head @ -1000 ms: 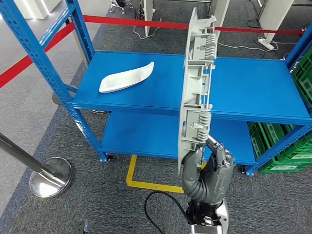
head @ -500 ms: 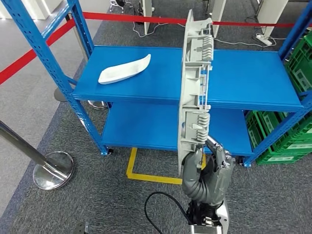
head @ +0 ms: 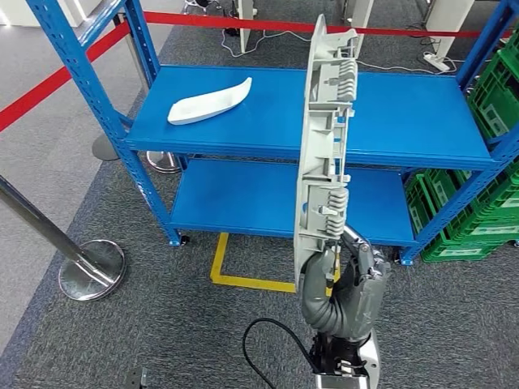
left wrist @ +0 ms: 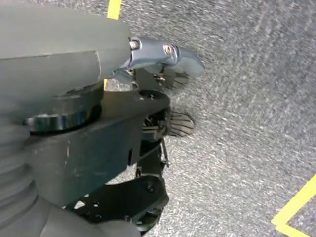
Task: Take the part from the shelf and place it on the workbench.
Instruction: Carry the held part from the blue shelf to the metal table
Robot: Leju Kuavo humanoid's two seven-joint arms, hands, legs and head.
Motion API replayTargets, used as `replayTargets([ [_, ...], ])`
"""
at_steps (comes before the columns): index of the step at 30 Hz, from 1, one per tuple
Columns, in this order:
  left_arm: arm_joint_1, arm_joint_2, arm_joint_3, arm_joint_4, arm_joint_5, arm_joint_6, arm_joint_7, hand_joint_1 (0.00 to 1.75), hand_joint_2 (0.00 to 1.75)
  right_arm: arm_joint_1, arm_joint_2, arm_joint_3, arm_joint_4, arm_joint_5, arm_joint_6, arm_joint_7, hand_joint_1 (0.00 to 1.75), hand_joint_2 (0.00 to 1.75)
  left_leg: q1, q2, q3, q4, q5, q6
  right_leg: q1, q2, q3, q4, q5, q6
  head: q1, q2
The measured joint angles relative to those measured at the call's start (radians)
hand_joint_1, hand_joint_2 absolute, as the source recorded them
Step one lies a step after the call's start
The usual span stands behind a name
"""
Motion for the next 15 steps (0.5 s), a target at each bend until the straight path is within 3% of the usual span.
replayTargets([
  [2, 0.003, -0.001, 0.000, 0.000, 0.000, 0.000, 0.000, 0.00, 1.75, 0.002, 0.000, 0.000, 0.000, 0.000, 0.000, -0.001, 1.75, 1.75, 0.004, 0.003, -0.016, -0.005, 0.018, 0.010, -0.001, 0.001, -0.018, 0.026, -0.032, 0.010, 0.002, 0.000],
  [5, 0.003, -0.002, 0.001, 0.000, 0.000, 0.000, 0.000, 0.00, 1.75, 0.003, 0.000, 0.000, 0.000, 0.002, -0.001, -0.003, 1.75, 1.75, 0.006, 0.005, -0.045, -0.006, 0.046, 0.021, -0.004, 0.002, -0.063, 0.193, -0.164, 0.025, 0.006, 0.000],
  [6, 0.003, -0.002, 0.001, 0.000, 0.000, 0.000, 0.000, 0.00, 1.75, 0.003, -0.001, 0.000, 0.000, 0.002, -0.002, -0.004, 1.75, 1.75, 0.006, 0.005, -0.056, -0.005, 0.055, 0.021, -0.004, 0.001, -0.071, 0.249, -0.188, 0.028, 0.006, 0.000],
  [7, 0.003, -0.002, 0.001, 0.000, 0.000, 0.000, 0.000, 0.00, 1.75, 0.004, -0.001, 0.000, 0.000, 0.003, -0.002, -0.004, 1.75, 1.75, 0.006, 0.005, -0.067, -0.003, 0.063, 0.020, -0.004, 0.001, -0.067, 0.279, -0.191, 0.031, 0.006, 0.000],
  [8, 0.003, -0.002, 0.001, 0.000, 0.000, 0.000, 0.000, 0.00, 1.75, 0.004, -0.001, 0.000, 0.000, 0.003, -0.003, -0.004, 1.75, 1.75, 0.006, 0.005, -0.079, 0.000, 0.072, 0.019, -0.005, 0.001, -0.046, 0.274, -0.174, 0.033, 0.006, 0.000],
  [9, 0.003, -0.002, 0.001, 0.000, 0.000, 0.000, 0.000, 0.00, 1.75, 0.004, -0.002, 0.000, 0.000, 0.003, -0.003, -0.004, 1.75, 1.75, 0.007, 0.005, -0.092, 0.004, 0.079, 0.016, -0.006, 0.001, -0.008, 0.233, -0.146, 0.034, 0.006, 0.000],
  [10, 0.003, -0.002, 0.001, 0.000, 0.000, 0.000, 0.000, 0.00, 1.75, 0.003, -0.002, 0.000, 0.000, 0.004, -0.004, -0.005, 1.75, 1.75, 0.008, 0.004, -0.104, 0.010, 0.086, 0.012, -0.008, 0.001, 0.041, 0.167, -0.128, 0.036, 0.006, 0.000],
  [12, 0.003, -0.001, 0.001, 0.000, -0.001, -0.001, 0.000, 0.00, 1.75, 0.002, -0.002, 0.000, -0.001, 0.005, -0.008, -0.006, 1.75, 1.75, 0.005, 0.002, -0.122, 0.021, 0.098, 0.002, -0.009, 0.003, 0.127, 0.041, -0.126, 0.033, 0.007, 0.000],
  [13, 0.003, -0.001, 0.001, 0.000, -0.001, -0.001, 0.000, 0.00, 1.75, 0.002, -0.002, 0.000, -0.001, 0.006, -0.010, -0.007, 1.75, 1.75, 0.004, 0.002, -0.127, 0.025, 0.105, -0.003, -0.008, 0.005, 0.145, 0.008, -0.135, 0.028, 0.007, 0.000],
  [15, 0.004, -0.001, 0.001, 0.000, -0.002, -0.001, 0.000, 0.00, 1.75, 0.003, -0.002, 0.000, -0.002, 0.008, -0.016, -0.012, 1.75, 1.75, 0.003, 0.001, -0.133, 0.026, 0.120, -0.013, -0.006, 0.008, 0.137, 0.003, -0.130, 0.009, 0.007, 0.000],
])
